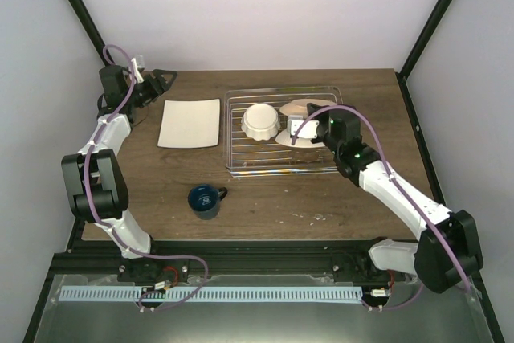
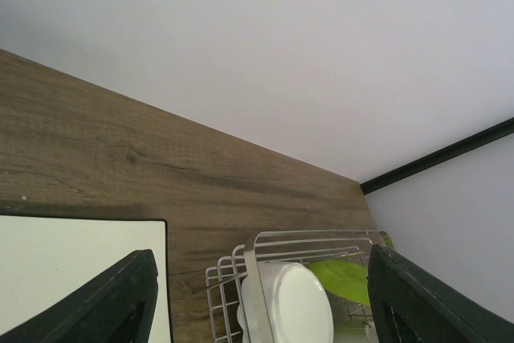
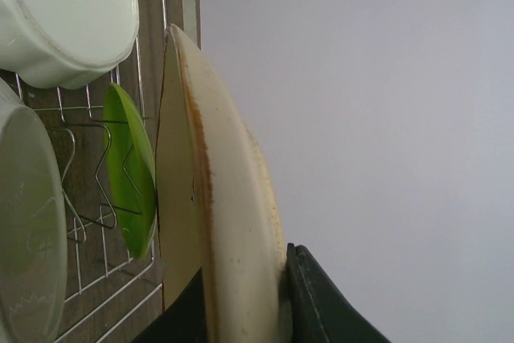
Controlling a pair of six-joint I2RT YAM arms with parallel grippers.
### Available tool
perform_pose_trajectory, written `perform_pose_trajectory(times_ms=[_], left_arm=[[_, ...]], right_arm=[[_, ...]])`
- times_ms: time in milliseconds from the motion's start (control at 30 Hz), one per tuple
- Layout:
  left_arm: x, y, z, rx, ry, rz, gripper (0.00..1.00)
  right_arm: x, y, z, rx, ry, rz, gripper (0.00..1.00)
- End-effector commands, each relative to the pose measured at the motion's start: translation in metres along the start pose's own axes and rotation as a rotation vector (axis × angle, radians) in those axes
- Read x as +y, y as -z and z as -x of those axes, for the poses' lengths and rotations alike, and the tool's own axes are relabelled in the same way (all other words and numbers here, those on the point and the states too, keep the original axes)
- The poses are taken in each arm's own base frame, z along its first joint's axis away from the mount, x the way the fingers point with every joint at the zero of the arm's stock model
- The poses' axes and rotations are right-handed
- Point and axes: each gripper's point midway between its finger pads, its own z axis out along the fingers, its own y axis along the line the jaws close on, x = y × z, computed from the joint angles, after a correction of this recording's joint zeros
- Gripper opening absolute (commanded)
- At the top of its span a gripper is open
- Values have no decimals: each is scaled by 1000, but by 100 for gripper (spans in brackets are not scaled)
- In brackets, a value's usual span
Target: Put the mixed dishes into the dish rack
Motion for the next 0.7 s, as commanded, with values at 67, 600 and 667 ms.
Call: perform_pose_trajectory(times_ms=[67,600,667], left_arm=[[-1,-1,5,-10,-14,-10,73],[1,1,2,-16,-9,-5,73],[1,2,2,-18,-7,-3,73]], right_arm=[[-92,34,3,-2,-36,-246,1],[-61,34,11,-45,-109,-70,1],[-57,30,11,-43,-112,-57,1]])
